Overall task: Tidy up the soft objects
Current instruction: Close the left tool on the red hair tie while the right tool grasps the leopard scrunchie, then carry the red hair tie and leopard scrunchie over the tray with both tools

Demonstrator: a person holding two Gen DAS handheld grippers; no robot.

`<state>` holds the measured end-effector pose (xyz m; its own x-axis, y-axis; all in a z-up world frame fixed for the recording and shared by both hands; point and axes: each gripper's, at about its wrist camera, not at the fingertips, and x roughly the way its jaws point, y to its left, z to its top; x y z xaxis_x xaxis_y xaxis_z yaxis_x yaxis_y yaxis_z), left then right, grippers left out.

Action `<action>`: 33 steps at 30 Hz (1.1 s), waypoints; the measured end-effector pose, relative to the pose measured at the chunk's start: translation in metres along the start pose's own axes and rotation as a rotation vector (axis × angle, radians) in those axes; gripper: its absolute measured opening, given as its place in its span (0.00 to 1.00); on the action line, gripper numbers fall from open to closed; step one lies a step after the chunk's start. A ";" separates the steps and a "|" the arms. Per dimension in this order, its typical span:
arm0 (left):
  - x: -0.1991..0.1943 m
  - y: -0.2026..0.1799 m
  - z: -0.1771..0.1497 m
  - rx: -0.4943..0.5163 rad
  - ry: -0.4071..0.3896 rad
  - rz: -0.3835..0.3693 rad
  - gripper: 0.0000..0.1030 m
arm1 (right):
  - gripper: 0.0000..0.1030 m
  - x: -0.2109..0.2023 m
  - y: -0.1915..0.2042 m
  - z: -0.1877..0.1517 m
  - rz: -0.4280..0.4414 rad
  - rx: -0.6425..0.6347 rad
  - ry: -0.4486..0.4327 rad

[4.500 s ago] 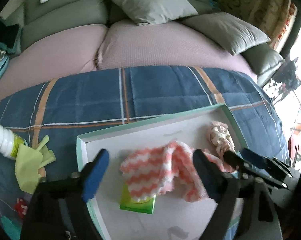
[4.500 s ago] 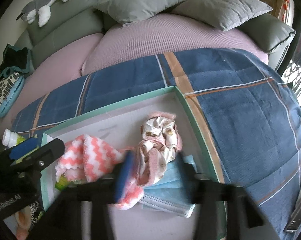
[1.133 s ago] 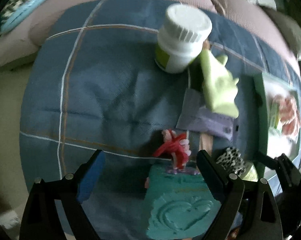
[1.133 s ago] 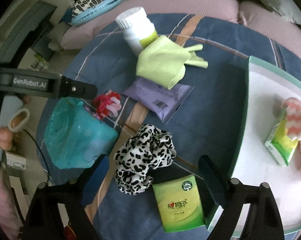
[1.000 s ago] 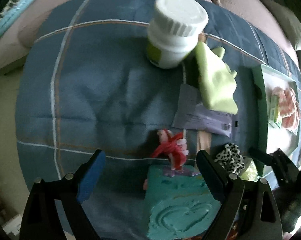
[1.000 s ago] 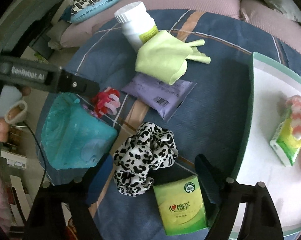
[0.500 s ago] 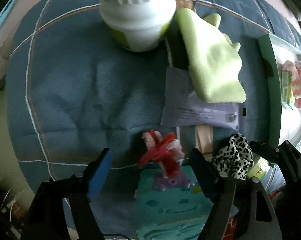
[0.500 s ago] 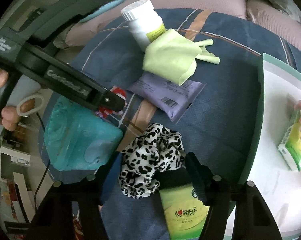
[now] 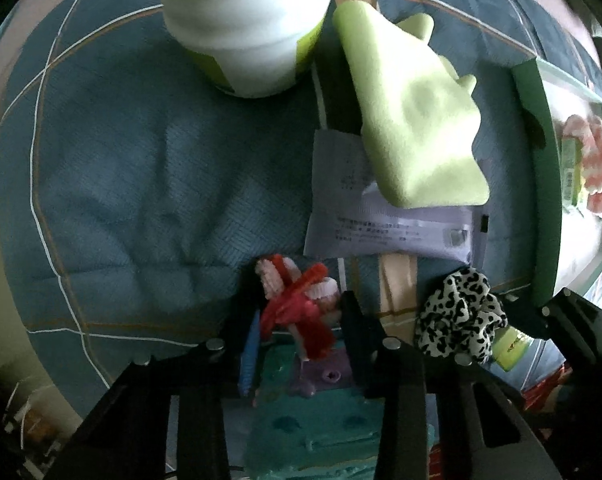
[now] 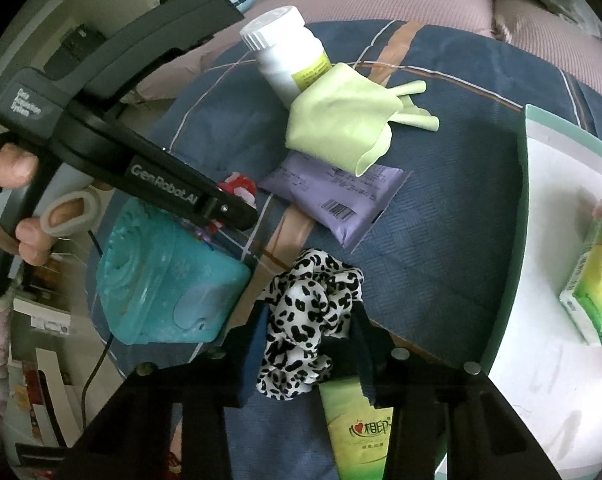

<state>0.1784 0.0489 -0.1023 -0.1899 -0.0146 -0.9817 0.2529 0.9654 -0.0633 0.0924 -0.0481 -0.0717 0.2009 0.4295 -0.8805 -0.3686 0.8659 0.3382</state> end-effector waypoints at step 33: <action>-0.164 0.010 -0.087 -0.110 -0.531 -0.098 0.37 | 0.35 -0.106 -0.026 0.001 0.041 0.077 -0.260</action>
<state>0.1299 0.0838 0.0735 0.3040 -0.2080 -0.9297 0.1520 0.9740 -0.1682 0.0809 -0.1158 0.0136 0.4171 0.5077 -0.7538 -0.3135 0.8589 0.4050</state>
